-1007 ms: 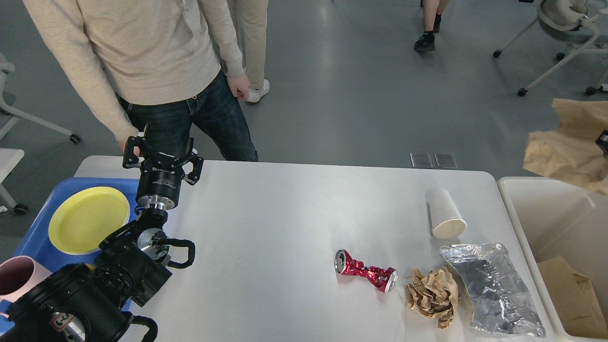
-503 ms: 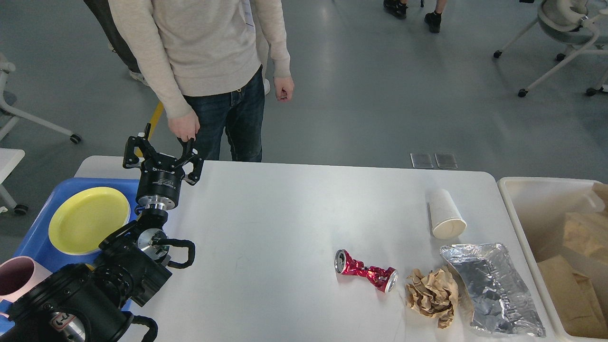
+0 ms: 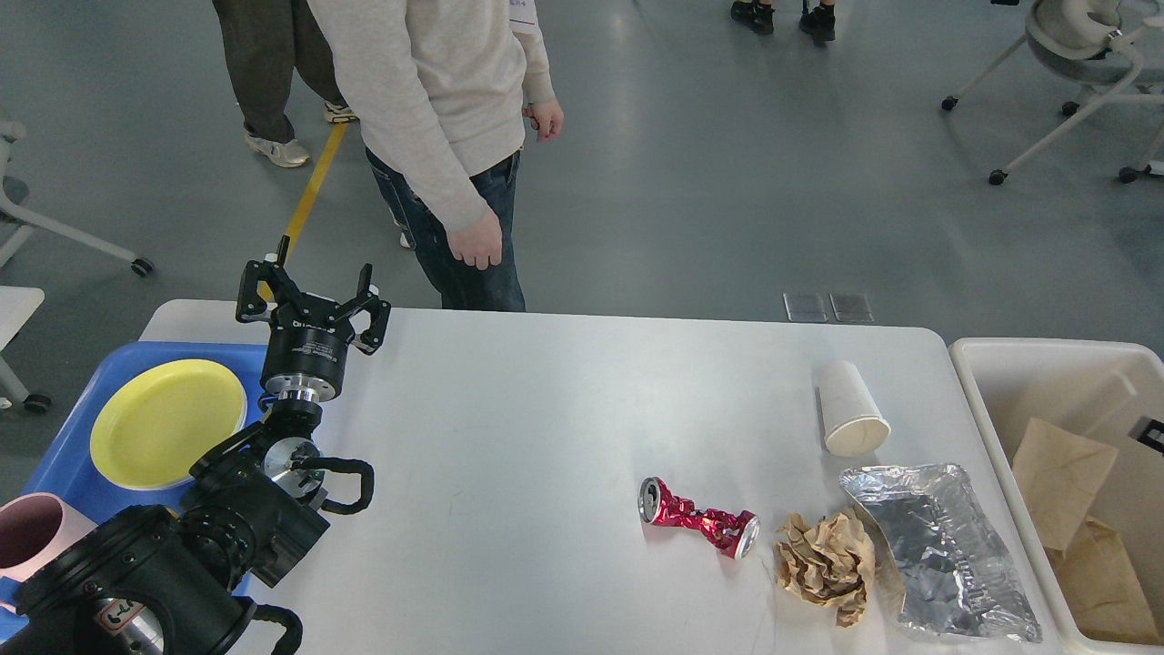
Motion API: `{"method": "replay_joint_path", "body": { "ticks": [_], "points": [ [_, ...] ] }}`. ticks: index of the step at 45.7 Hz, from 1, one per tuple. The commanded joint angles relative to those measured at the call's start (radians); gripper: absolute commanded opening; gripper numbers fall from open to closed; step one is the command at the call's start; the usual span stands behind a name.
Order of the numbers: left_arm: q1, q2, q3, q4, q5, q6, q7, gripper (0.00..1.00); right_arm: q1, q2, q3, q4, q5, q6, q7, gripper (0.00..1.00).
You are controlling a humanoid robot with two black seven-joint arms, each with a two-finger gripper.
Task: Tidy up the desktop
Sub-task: 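Move the right gripper back and lower it onto the white paper cup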
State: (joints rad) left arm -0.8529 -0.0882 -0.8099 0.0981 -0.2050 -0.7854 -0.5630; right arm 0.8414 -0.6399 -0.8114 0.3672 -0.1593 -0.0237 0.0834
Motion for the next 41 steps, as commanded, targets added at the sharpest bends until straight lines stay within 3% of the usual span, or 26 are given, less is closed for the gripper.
{"method": "replay_joint_path", "body": {
  "ticks": [1, 12, 21, 24, 32, 41],
  "points": [
    [0.0, 0.001, 0.0, 0.0, -0.001, 0.0, 0.0, 0.96, 0.094, 0.065, -0.023, 0.004, -0.011, 0.008, 0.001, 1.0],
    [0.0, -0.001, 0.0, 0.0, 0.001, 0.0, 0.0, 0.96, 0.356, 0.267, -0.284, 0.076, -0.066, 0.014, 0.001, 1.0],
    [0.0, -0.001, 0.0, 0.0, 0.0, 0.0, 0.0, 0.96, 0.57, 0.44, -0.459, 0.235, -0.068, 0.05, 0.001, 1.0],
    [0.0, 0.001, 0.0, 0.0, -0.001, 0.0, 0.0, 0.96, 0.651, 0.463, -0.473, 0.297, -0.068, 0.125, 0.001, 1.0],
    [0.0, 0.001, 0.0, 0.0, -0.001, 0.0, 0.0, 0.96, 0.907, 0.471, -0.456, 0.426, -0.06, 0.465, 0.004, 1.0],
    [0.0, 0.001, 0.0, 0.0, 0.001, 0.0, 0.0, 0.96, 1.123, 0.463, -0.457, 0.509, -0.051, 0.775, 0.002, 1.0]
  ]
}}
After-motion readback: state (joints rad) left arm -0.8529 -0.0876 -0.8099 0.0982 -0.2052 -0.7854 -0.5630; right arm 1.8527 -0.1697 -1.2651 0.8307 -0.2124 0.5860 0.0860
